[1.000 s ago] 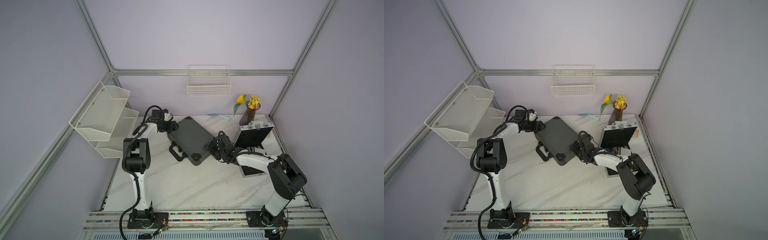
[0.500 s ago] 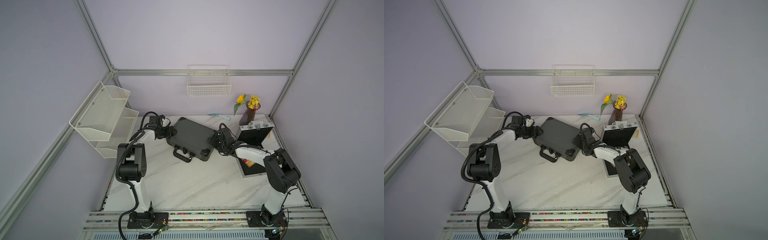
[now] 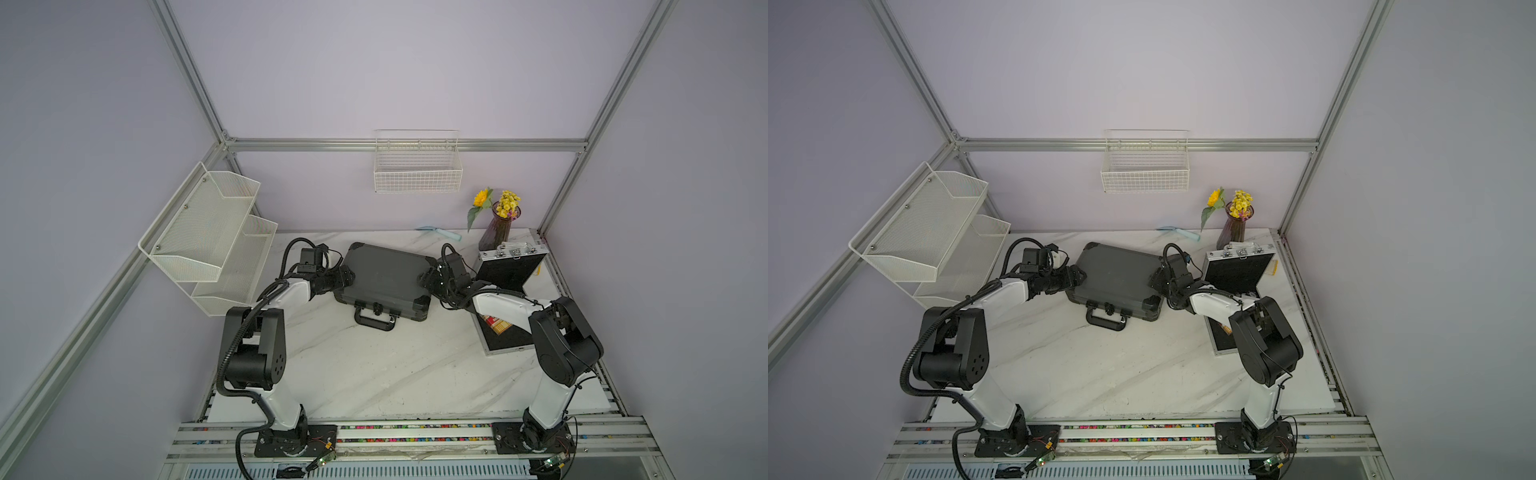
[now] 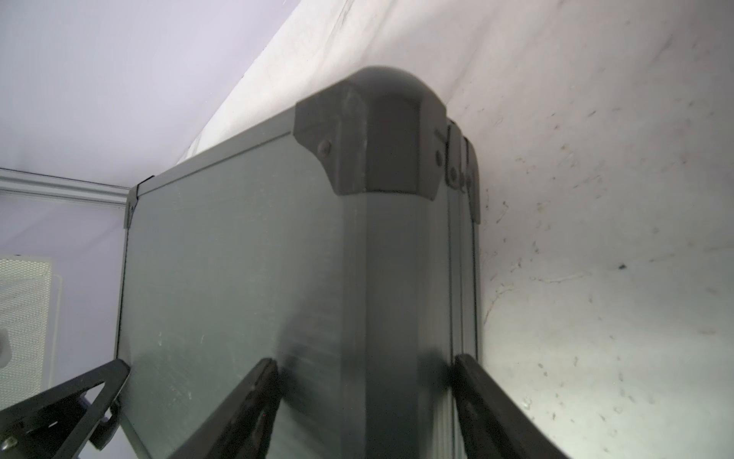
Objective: Open the poker set cases
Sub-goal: Adjust the poker set case at the center of the board.
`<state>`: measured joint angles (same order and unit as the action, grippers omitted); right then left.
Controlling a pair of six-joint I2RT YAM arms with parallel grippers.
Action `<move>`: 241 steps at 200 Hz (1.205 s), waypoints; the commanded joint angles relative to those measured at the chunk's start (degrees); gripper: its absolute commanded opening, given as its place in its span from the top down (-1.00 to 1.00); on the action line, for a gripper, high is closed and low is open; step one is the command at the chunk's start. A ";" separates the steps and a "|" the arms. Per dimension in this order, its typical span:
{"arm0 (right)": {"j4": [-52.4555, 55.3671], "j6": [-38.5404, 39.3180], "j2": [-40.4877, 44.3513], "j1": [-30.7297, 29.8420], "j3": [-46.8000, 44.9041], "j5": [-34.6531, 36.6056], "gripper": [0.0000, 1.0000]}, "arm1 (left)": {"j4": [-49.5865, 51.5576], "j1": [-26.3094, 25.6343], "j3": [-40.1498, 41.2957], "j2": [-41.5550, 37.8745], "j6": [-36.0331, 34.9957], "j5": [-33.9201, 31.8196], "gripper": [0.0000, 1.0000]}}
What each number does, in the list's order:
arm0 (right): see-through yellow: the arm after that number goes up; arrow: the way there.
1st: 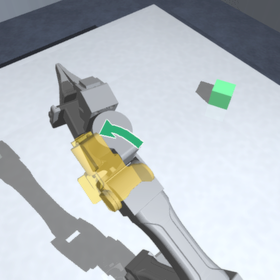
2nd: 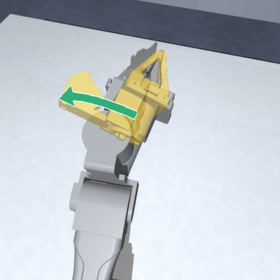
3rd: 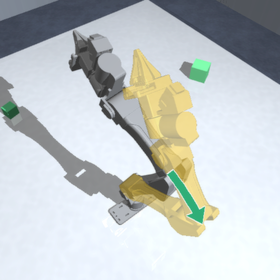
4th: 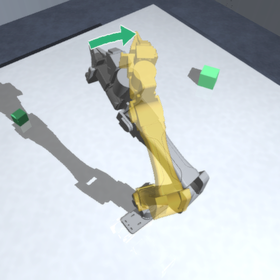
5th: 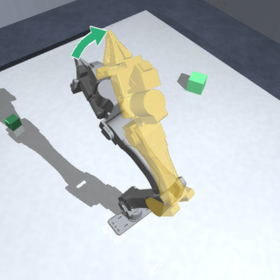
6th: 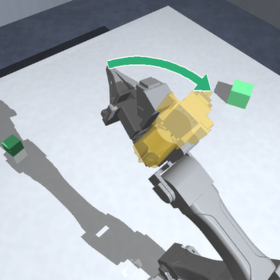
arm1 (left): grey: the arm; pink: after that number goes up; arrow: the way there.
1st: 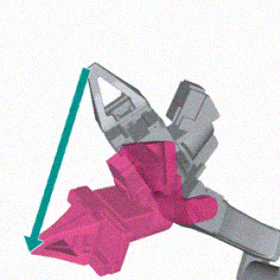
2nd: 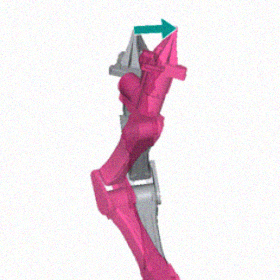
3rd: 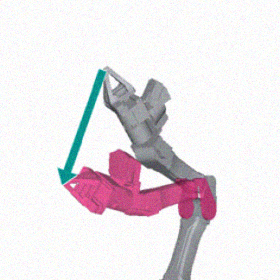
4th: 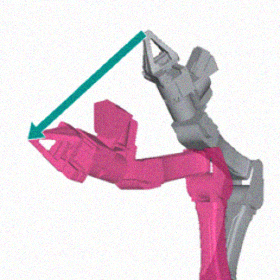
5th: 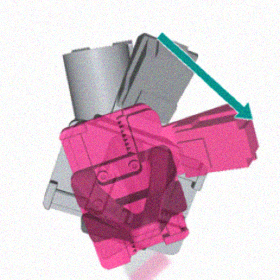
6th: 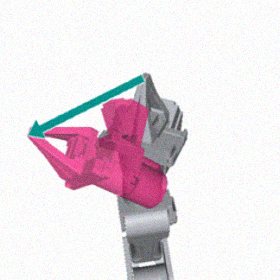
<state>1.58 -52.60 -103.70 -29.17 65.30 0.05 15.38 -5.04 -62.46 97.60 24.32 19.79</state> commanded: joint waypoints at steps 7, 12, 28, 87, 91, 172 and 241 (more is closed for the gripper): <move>-0.55 0.05 -0.37 -4.55 -1.06 -14.55 -0.40 | 9.63 -9.29 8.47 -3.24 6.14 16.34 -0.61; -0.49 0.00 -0.26 -4.73 -1.13 -14.64 -0.40 | 9.01 -9.29 9.44 -4.22 6.71 16.20 -0.61; -0.42 -0.29 -0.19 -5.65 -1.14 -14.80 -0.39 | 7.81 -9.29 12.27 -7.40 8.28 14.68 -0.60; 0.13 -0.95 -2.06 -10.39 0.87 -14.95 -0.37 | 5.39 -9.29 20.24 -16.20 12.80 11.77 -0.61; 0.15 -0.96 -2.18 -10.67 0.98 -14.84 -0.37 | 5.36 -9.24 20.48 -18.05 13.05 11.76 -0.61; 1.20 -1.28 -4.27 -14.82 4.24 -14.47 -0.36 | 5.00 -6.91 26.72 -28.26 17.20 5.80 -0.62; 4.60 0.90 -2.73 -14.88 6.44 -9.80 -0.54 | 6.60 -2.64 27.53 -32.78 16.31 5.26 -0.69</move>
<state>4.51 -50.83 -105.97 -36.67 69.71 4.16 18.96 -6.02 -36.18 66.06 38.57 10.57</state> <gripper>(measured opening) 0.719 0.838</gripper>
